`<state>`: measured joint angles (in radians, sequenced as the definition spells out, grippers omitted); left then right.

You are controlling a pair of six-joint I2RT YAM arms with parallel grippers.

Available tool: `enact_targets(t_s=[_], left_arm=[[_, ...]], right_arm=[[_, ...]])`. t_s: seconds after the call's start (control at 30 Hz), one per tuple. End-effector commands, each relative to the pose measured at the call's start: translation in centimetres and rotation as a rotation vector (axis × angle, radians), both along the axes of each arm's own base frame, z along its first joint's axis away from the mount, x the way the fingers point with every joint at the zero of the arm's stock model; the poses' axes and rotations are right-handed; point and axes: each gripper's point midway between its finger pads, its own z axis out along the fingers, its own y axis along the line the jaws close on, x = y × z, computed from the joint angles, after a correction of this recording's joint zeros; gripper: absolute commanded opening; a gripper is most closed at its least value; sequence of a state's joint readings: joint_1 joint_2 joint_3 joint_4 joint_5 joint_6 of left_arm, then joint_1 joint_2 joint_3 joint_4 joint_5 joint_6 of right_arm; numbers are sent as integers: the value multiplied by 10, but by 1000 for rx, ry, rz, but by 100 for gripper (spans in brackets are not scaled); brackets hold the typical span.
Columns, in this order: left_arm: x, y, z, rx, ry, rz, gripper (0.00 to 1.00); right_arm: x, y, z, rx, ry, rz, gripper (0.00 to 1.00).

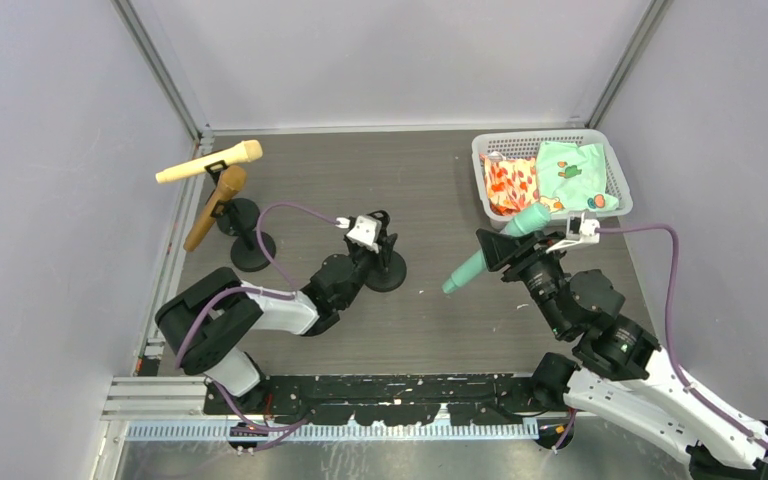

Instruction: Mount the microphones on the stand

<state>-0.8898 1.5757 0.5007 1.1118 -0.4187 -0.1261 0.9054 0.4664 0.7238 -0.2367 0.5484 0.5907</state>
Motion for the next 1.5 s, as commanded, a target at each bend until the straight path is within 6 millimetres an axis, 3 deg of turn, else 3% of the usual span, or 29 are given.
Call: enact_targets(t_s=[0.0, 0.13, 0.27, 0.77, 1.13, 1.47], left_arm=[[-43, -43, 6, -145, 74, -313, 6], [-60, -59, 3, -213, 133, -429, 1], [-65, -61, -2, -236, 162, -438, 0], [-67, -58, -11, -126, 198, -318, 0], [-76, -71, -19, -89, 216, -335, 0], [-78, -73, -17, -86, 208, -345, 0]], right_arm=[[5, 2, 43, 43, -200, -5, 1], [8, 7, 54, -6, -299, -1, 1], [11, 17, 64, -38, -360, 18, 1], [31, 57, 95, -163, -476, 70, 1], [36, 82, 115, -156, -530, 125, 1], [44, 98, 106, -184, -524, 152, 1]])
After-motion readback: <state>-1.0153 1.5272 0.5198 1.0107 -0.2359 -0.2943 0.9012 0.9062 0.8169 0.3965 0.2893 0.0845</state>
